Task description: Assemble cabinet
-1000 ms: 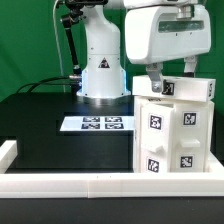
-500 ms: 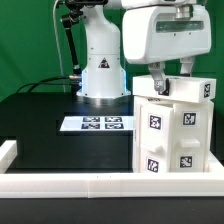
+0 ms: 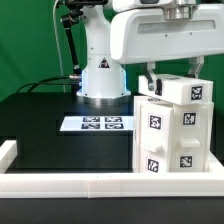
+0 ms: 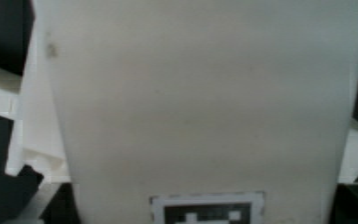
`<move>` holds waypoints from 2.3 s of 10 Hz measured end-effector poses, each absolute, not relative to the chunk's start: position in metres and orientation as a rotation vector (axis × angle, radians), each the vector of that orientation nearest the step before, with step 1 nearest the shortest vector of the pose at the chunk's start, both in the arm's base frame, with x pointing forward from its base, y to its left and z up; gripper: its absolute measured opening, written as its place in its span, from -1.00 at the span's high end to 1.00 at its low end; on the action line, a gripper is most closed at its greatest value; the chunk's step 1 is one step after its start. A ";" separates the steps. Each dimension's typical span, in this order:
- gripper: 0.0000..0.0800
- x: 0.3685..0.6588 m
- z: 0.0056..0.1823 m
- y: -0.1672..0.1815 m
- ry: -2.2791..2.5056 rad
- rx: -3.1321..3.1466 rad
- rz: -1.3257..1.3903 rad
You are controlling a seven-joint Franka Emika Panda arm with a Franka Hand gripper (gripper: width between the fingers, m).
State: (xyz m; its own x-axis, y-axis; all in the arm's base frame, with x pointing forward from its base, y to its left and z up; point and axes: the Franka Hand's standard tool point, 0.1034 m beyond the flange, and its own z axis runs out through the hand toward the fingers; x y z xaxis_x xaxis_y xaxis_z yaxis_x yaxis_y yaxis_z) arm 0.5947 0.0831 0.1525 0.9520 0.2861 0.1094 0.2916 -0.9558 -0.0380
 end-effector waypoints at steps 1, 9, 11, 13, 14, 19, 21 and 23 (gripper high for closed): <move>-0.40 0.595 0.152 0.083 -0.299 -3.065 -0.159; -0.40 0.596 0.152 0.084 0.654 -2.978 -0.144; -0.40 0.596 0.152 0.084 0.833 -2.924 -0.134; -0.40 0.596 0.152 0.084 1.022 -2.855 -0.122; -0.40 0.596 0.152 0.083 1.103 -2.822 -0.117; -0.40 0.594 0.151 0.084 1.740 -2.444 -0.086; -0.40 0.593 0.150 0.084 1.931 -2.273 -0.052; -0.40 0.593 0.150 0.086 2.119 -2.085 -0.019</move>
Offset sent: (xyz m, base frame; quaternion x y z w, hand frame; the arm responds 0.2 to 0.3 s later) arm 0.0003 -0.0009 0.0006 -0.0026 -0.0067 0.2157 0.9764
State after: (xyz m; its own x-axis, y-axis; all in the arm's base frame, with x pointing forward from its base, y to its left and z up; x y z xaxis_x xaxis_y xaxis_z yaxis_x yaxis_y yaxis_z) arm 0.5932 0.0864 0.1499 -0.0090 -0.9938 -0.1104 -0.9917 0.0231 -0.1268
